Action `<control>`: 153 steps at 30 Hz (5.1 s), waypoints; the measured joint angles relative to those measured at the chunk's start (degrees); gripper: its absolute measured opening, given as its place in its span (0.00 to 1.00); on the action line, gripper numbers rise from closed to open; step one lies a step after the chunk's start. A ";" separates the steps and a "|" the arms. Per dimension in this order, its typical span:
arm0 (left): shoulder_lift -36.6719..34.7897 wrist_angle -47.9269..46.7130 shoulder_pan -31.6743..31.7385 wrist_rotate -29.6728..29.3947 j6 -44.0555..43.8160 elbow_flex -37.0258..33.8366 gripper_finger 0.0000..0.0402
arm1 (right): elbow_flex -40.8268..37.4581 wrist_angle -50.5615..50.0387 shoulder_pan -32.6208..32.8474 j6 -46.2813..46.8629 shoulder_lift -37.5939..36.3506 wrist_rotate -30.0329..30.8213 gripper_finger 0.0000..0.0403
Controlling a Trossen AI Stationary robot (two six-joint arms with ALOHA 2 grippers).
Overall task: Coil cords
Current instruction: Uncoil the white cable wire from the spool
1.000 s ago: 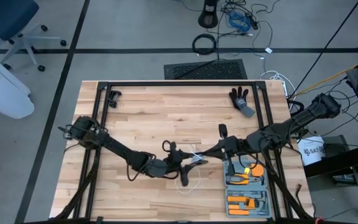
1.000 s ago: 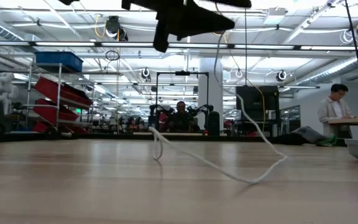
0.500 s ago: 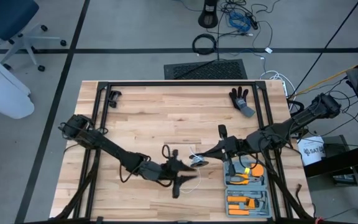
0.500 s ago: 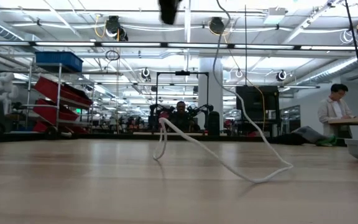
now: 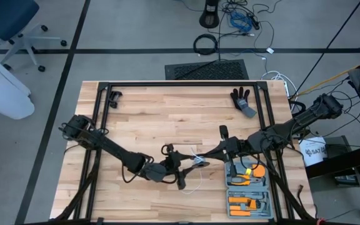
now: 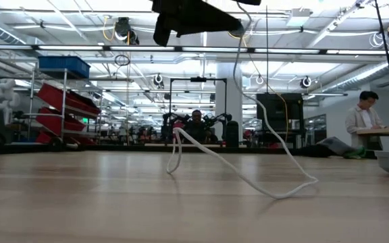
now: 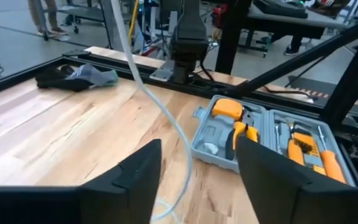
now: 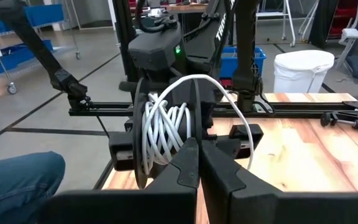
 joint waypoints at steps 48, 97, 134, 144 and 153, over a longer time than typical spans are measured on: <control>-9.98 -14.42 -6.85 -19.61 4.09 0.00 0.01 | -0.06 0.10 -2.75 -1.23 -0.02 0.00 0.00; -8.33 -37.09 -8.99 3.82 -6.03 0.00 0.00 | -0.07 8.60 0.34 -5.99 1.20 19.55 0.00; -22.09 -29.20 -11.68 -15.88 -3.26 0.04 0.31 | -0.05 7.04 1.77 -5.73 1.03 16.57 0.00; -13.64 -13.09 -10.67 -10.25 1.58 0.04 0.50 | -0.04 5.03 1.77 -4.80 1.03 16.55 0.00; -7.29 -3.16 -7.73 -15.93 7.07 0.04 0.60 | -0.04 4.72 1.88 -4.85 1.03 16.53 0.00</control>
